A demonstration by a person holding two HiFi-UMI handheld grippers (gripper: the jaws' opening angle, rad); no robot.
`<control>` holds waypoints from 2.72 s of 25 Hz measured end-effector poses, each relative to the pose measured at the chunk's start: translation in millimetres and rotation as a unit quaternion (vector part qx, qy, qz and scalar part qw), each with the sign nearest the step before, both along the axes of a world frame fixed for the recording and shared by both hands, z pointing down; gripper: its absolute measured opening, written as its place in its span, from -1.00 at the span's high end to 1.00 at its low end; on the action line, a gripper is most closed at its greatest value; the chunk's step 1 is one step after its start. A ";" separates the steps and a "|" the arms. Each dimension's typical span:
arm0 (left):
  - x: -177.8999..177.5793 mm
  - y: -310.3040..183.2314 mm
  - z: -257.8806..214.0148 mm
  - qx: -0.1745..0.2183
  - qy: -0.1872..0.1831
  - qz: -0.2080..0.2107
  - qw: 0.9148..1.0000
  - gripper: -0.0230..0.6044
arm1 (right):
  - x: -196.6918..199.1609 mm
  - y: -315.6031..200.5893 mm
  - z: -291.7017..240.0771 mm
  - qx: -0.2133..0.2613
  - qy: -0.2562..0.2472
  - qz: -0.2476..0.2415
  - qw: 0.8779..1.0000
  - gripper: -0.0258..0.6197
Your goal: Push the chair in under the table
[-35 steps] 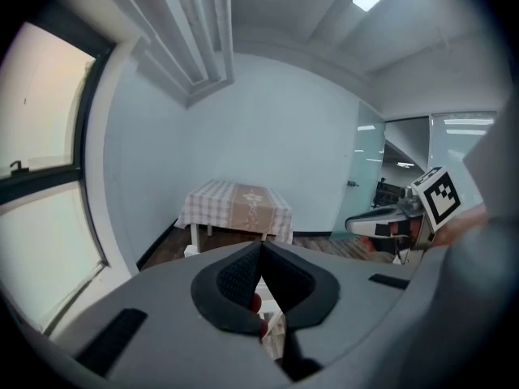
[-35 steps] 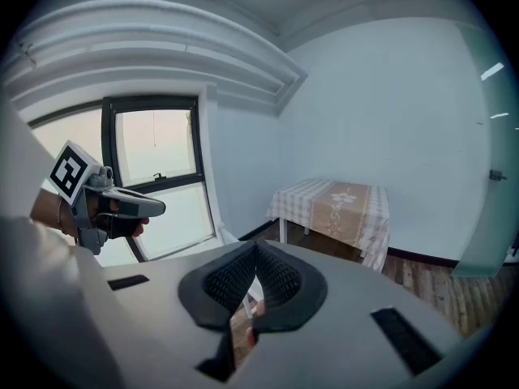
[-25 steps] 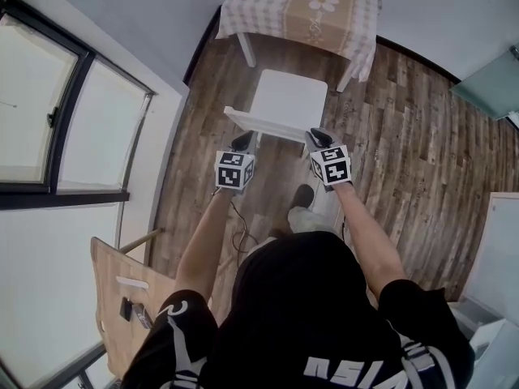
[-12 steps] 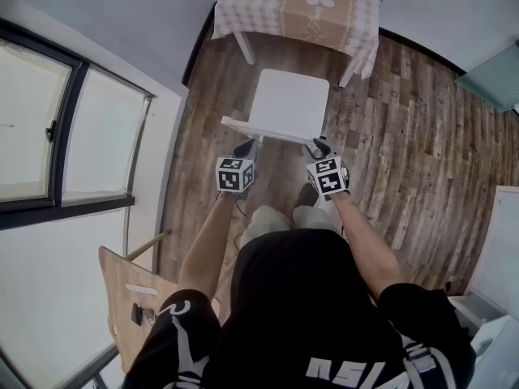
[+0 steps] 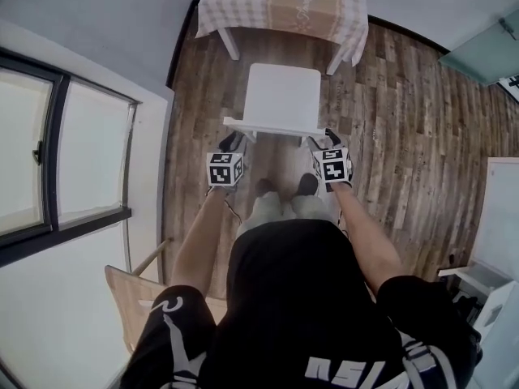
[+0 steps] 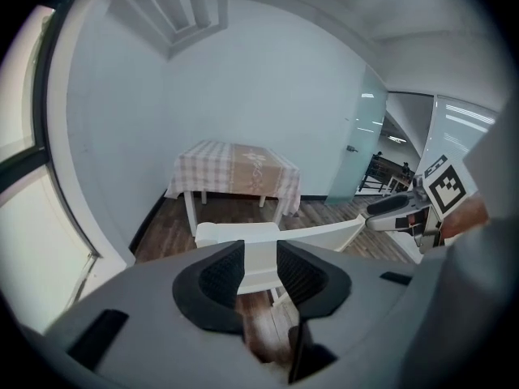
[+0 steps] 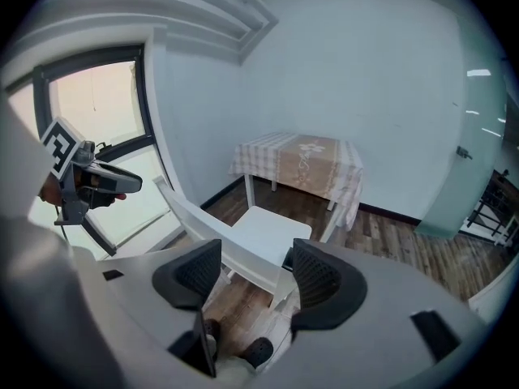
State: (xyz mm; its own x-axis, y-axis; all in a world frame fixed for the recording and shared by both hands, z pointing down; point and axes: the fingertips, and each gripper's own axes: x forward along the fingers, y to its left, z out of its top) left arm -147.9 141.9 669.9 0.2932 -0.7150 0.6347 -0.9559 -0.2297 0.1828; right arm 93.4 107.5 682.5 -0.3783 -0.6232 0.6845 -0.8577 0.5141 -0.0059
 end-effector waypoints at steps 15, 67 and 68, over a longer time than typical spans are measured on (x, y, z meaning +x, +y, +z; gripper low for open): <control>-45.7 -33.2 38.6 -0.020 -0.052 0.033 0.998 0.01 | 23.4 -9.0 39.6 -0.042 0.048 0.036 0.997 -0.14; -35.8 -47.8 51.1 -0.117 -0.076 0.093 0.986 0.11 | 16.4 -20.1 34.4 -0.064 -0.022 0.082 0.994 -0.12; -36.1 -49.5 50.8 -0.115 -0.075 0.091 0.986 0.11 | 16.1 -21.9 34.4 -0.065 -0.021 0.082 0.994 -0.13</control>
